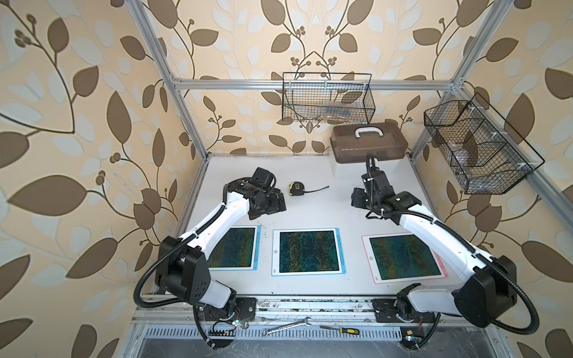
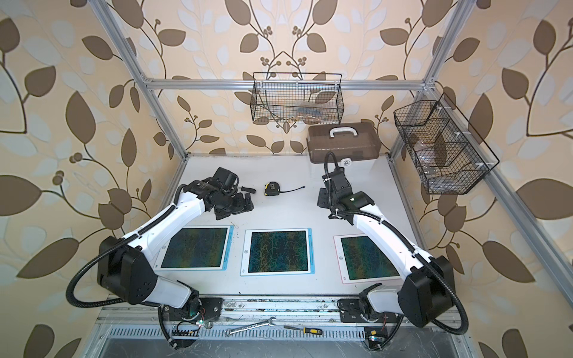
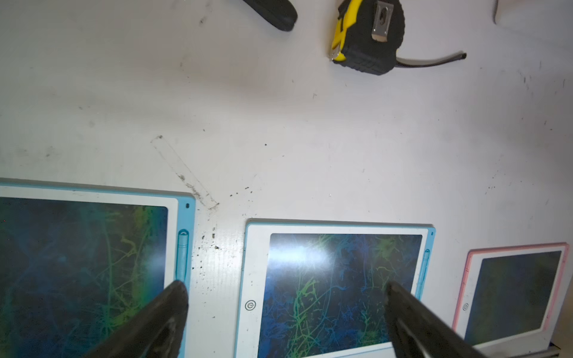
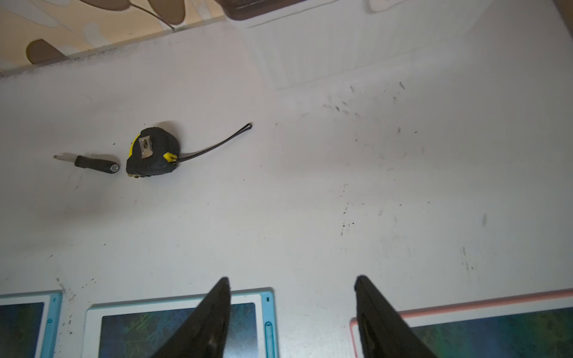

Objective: Place the stylus back onto the writing tablet
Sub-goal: Adjust the writing tablet at the center of the board, then reset both arms

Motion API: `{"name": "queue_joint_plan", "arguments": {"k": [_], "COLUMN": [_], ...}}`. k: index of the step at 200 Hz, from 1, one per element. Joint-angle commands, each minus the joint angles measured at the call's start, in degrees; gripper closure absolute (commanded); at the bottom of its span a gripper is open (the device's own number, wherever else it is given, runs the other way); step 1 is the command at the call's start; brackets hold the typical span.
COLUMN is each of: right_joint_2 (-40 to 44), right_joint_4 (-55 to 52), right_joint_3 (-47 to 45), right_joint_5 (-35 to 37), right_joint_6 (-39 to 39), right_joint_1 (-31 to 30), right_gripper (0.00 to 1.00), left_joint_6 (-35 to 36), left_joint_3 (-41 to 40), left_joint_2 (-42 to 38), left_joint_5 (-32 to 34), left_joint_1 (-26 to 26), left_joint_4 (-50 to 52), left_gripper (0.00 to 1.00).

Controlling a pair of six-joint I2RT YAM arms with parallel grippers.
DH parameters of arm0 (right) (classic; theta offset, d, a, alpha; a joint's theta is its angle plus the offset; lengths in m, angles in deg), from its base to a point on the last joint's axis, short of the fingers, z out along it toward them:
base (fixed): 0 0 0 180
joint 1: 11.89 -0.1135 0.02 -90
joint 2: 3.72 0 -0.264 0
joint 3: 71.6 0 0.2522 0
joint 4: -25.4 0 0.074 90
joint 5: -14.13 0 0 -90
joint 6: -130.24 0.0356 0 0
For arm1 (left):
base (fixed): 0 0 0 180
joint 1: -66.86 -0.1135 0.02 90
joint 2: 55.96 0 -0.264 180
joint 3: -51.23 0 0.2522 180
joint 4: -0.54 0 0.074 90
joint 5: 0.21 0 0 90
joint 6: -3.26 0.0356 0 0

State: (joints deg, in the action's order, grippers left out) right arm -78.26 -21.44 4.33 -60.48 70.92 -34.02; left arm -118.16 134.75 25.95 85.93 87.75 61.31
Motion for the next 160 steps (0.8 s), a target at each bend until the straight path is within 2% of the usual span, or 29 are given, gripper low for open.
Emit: {"name": "queue_joint_plan", "arguments": {"k": [1,47,59,101,136,160], "right_joint_2": [4.5,15.7,19.0,26.3,28.7,30.8], "right_joint_4": [2.6,3.3,3.6,5.0,7.4,7.8], "right_joint_3": [-4.6,-13.2,-15.1,-19.2,-22.1,-24.4], "right_joint_5": [1.5,3.0,2.8,0.8,-6.4,-7.9], "right_joint_6": [-0.4,-1.8,-2.5,-4.7,-7.4,-7.3], "right_joint_1": [3.1,12.7,15.6,24.4,30.7,34.3], "right_gripper": [0.27,0.1,0.0,0.0,0.0,0.0], "left_joint_6": [1.6,3.8,4.1,5.9,6.3,5.8], "left_joint_3": [-1.8,-5.5,-6.5,-7.2,-6.5,-7.2], "left_joint_2": [-5.2,-9.8,-10.8,-12.4,-11.7,-11.2], "left_joint_5": [2.8,3.1,2.8,3.3,8.2,9.8], "left_joint_1": [-1.3,-8.3,-10.5,-15.7,-17.0,-18.2], "left_joint_4": [1.9,1.6,1.4,0.5,0.2,-0.5], "left_gripper": [0.01,0.01,0.01,0.01,0.01,0.01]}}
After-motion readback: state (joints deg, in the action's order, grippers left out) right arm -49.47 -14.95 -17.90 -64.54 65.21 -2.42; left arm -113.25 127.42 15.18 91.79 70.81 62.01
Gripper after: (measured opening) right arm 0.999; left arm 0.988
